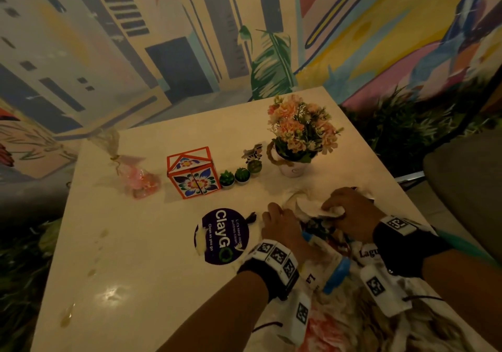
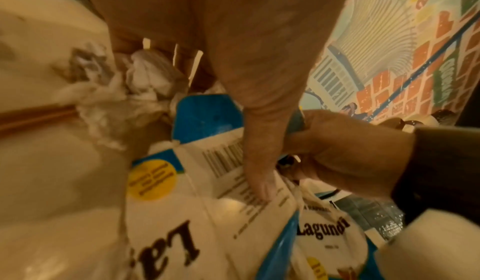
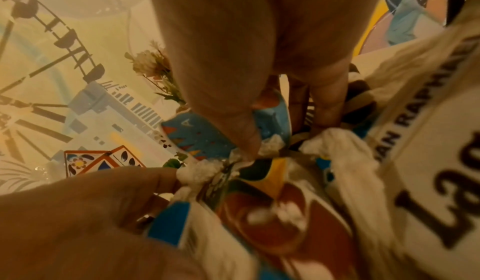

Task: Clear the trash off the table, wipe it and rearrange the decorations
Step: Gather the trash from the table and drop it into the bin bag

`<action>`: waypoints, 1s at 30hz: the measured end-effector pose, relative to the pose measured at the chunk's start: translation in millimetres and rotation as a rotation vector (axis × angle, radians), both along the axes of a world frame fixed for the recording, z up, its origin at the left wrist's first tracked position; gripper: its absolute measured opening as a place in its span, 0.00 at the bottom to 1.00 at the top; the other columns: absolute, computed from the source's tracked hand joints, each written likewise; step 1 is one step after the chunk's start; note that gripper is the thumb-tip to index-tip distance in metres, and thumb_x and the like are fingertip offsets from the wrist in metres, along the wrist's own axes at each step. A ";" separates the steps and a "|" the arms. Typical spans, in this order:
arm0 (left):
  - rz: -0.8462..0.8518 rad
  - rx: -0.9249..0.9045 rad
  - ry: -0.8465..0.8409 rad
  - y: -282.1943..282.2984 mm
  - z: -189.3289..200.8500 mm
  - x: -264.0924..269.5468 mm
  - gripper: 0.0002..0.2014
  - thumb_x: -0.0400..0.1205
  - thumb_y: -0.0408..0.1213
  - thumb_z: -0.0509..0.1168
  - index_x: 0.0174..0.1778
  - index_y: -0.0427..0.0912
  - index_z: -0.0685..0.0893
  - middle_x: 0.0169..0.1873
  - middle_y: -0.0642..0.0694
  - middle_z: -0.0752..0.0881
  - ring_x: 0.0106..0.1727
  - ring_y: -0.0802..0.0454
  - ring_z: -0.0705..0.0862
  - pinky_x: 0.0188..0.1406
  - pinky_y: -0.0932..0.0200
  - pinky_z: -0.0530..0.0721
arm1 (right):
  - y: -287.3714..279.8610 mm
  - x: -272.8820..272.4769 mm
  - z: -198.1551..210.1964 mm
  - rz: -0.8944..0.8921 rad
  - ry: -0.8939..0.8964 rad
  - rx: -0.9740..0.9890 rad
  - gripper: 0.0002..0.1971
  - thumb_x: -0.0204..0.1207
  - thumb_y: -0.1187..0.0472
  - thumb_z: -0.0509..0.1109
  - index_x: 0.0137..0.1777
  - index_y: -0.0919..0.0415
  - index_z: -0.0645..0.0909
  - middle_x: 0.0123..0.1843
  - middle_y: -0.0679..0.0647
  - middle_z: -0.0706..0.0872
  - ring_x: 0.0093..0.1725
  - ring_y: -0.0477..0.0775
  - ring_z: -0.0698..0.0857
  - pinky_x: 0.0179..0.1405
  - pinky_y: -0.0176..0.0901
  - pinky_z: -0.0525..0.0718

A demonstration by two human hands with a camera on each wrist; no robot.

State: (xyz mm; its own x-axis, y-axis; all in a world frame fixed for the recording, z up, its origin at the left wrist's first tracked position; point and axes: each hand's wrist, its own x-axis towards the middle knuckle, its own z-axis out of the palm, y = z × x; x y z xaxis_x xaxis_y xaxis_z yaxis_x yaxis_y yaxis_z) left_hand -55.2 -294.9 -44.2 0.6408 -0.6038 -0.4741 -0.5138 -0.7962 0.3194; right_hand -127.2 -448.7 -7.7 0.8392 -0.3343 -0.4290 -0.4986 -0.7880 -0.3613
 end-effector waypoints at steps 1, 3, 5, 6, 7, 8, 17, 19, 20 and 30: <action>0.002 0.002 -0.001 -0.8 0.0 -2.0 0.47 0.56 0.68 0.75 0.63 0.40 0.72 0.61 0.43 0.62 0.61 0.40 0.66 0.64 0.44 0.74 | 0.4 -0.5 0.6 -0.017 0.010 0.011 0.20 0.73 0.57 0.75 0.64 0.56 0.81 0.71 0.58 0.73 0.71 0.57 0.71 0.68 0.40 0.66; 0.015 -0.024 0.028 0.1 0.2 -1.5 0.39 0.60 0.63 0.76 0.59 0.41 0.75 0.60 0.43 0.63 0.60 0.41 0.66 0.63 0.46 0.74 | 1.7 -0.6 2.6 -0.032 0.049 0.043 0.24 0.69 0.56 0.77 0.66 0.52 0.79 0.74 0.57 0.69 0.73 0.58 0.68 0.71 0.46 0.67; 0.033 -0.095 0.077 3.0 0.1 2.8 0.28 0.63 0.57 0.77 0.48 0.42 0.78 0.56 0.43 0.67 0.57 0.43 0.69 0.58 0.48 0.77 | 4.7 -1.8 4.2 -0.007 0.100 0.037 0.30 0.65 0.56 0.80 0.68 0.47 0.76 0.77 0.57 0.63 0.76 0.60 0.65 0.72 0.51 0.71; 0.039 -0.141 0.106 5.2 0.9 5.2 0.22 0.65 0.52 0.78 0.43 0.42 0.77 0.55 0.42 0.70 0.55 0.43 0.71 0.54 0.49 0.79 | 7.8 -2.3 4.3 0.006 0.135 0.026 0.33 0.63 0.53 0.80 0.69 0.44 0.74 0.79 0.56 0.59 0.78 0.62 0.61 0.72 0.54 0.71; 0.041 -0.191 0.124 7.7 -0.1 7.6 0.17 0.67 0.46 0.78 0.39 0.42 0.77 0.53 0.41 0.71 0.52 0.43 0.73 0.50 0.51 0.80 | 11.9 -2.4 4.0 0.019 0.172 0.011 0.37 0.61 0.50 0.81 0.70 0.41 0.70 0.80 0.54 0.55 0.79 0.63 0.58 0.74 0.56 0.70; 0.039 -0.235 0.133 9.9 -0.8 9.6 0.14 0.68 0.40 0.77 0.35 0.43 0.76 0.51 0.42 0.72 0.48 0.44 0.75 0.44 0.55 0.79 | 16.0 -2.4 1.8 0.026 0.201 -0.010 0.40 0.58 0.45 0.81 0.71 0.39 0.68 0.81 0.53 0.52 0.80 0.64 0.55 0.75 0.58 0.68; 0.120 -0.470 0.201 35.8 -4.1 24.7 0.19 0.72 0.23 0.66 0.26 0.48 0.66 0.33 0.44 0.79 0.36 0.48 0.78 0.36 0.54 0.79 | 34.3 5.0 -2.5 -0.054 0.201 -0.107 0.49 0.53 0.39 0.81 0.73 0.41 0.61 0.79 0.56 0.52 0.77 0.68 0.57 0.72 0.62 0.71; 0.147 -0.503 0.148 47.8 0.9 34.0 0.17 0.73 0.24 0.65 0.28 0.47 0.68 0.34 0.43 0.82 0.37 0.48 0.78 0.35 0.58 0.76 | 38.7 -2.1 -6.2 -0.012 0.253 -0.166 0.60 0.50 0.32 0.80 0.79 0.38 0.48 0.82 0.55 0.44 0.80 0.69 0.52 0.75 0.67 0.65; 0.136 -0.517 0.120 53.8 4.4 39.1 0.15 0.74 0.25 0.65 0.30 0.47 0.70 0.35 0.44 0.82 0.37 0.48 0.78 0.35 0.59 0.75 | 41.5 -5.7 -9.4 -0.004 0.271 -0.183 0.64 0.48 0.30 0.79 0.80 0.36 0.42 0.83 0.55 0.40 0.81 0.70 0.50 0.75 0.69 0.64; -0.413 0.210 -0.053 81.6 10.0 8.9 0.61 0.57 0.75 0.69 0.80 0.61 0.42 0.82 0.47 0.46 0.81 0.34 0.48 0.74 0.29 0.62 | 60.8 -11.8 -20.7 -0.027 0.086 -0.056 0.52 0.56 0.57 0.84 0.77 0.39 0.57 0.72 0.55 0.54 0.68 0.64 0.73 0.58 0.52 0.83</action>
State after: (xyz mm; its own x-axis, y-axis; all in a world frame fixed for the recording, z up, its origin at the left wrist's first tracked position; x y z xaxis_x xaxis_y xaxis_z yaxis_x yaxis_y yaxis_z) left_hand -46.3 -213.2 -34.2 0.3937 -0.7079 -0.5864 -0.8128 -0.5661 0.1378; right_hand -139.0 -388.0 -28.4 0.7904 -0.3822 -0.4787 -0.5474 -0.7915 -0.2719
